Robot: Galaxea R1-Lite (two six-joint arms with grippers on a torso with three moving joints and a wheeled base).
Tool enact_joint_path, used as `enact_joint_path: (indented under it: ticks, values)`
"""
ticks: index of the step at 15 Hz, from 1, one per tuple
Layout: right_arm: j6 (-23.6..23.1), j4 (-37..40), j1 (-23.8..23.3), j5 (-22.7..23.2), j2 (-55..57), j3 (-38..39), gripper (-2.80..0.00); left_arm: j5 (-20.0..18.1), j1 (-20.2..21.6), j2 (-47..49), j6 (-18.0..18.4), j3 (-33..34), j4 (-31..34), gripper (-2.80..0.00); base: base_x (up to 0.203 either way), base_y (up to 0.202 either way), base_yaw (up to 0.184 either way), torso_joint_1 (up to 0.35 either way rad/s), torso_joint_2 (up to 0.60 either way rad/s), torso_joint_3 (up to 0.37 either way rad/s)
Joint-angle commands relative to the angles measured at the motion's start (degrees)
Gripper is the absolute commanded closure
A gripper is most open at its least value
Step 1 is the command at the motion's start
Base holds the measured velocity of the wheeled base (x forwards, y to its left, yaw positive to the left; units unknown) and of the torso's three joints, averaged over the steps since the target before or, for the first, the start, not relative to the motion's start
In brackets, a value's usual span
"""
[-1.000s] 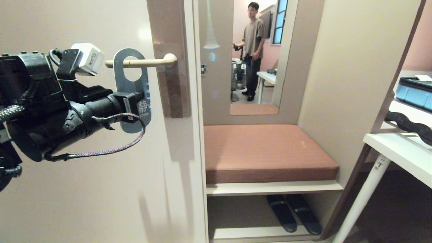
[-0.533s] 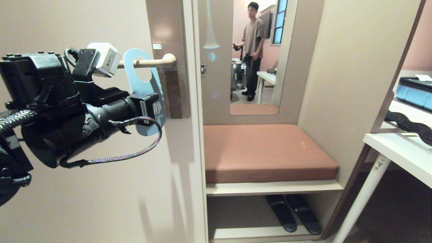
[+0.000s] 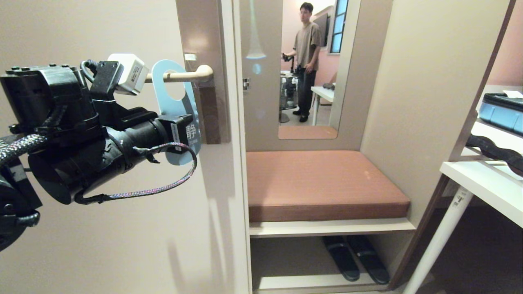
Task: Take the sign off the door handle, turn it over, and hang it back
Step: Hang the sign back with the other side facing out
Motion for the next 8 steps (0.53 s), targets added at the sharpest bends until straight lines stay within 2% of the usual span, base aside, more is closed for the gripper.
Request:
enact_joint_path:
  ticks: [1, 4, 5, 8]
  values:
    - [0.0, 0.0, 0.0, 0.0, 0.0, 0.0, 0.00, 0.1, 0.0, 0.2, 0.0, 0.1, -0.1, 0.00, 0.000, 0.000, 0.000, 0.000, 0.00, 0.000]
    - [0.0, 0.0, 0.0, 0.0, 0.0, 0.0, 0.00, 0.1, -0.1, 0.2, 0.8, 0.2, -0.1, 0.00, 0.000, 0.000, 0.000, 0.000, 0.00, 0.000]
    - [0.0, 0.0, 0.0, 0.0, 0.0, 0.0, 0.00, 0.0, -0.1, 0.2, 1.3, 0.3, -0.1, -2.80, 0.000, 0.000, 0.000, 0.000, 0.00, 0.000]
    - [0.0, 0.1, 0.0, 0.0, 0.0, 0.0, 0.00, -0.1, -0.1, 0.5, 0.7, 0.2, -0.3, -2.80, 0.000, 0.000, 0.000, 0.000, 0.00, 0.000]
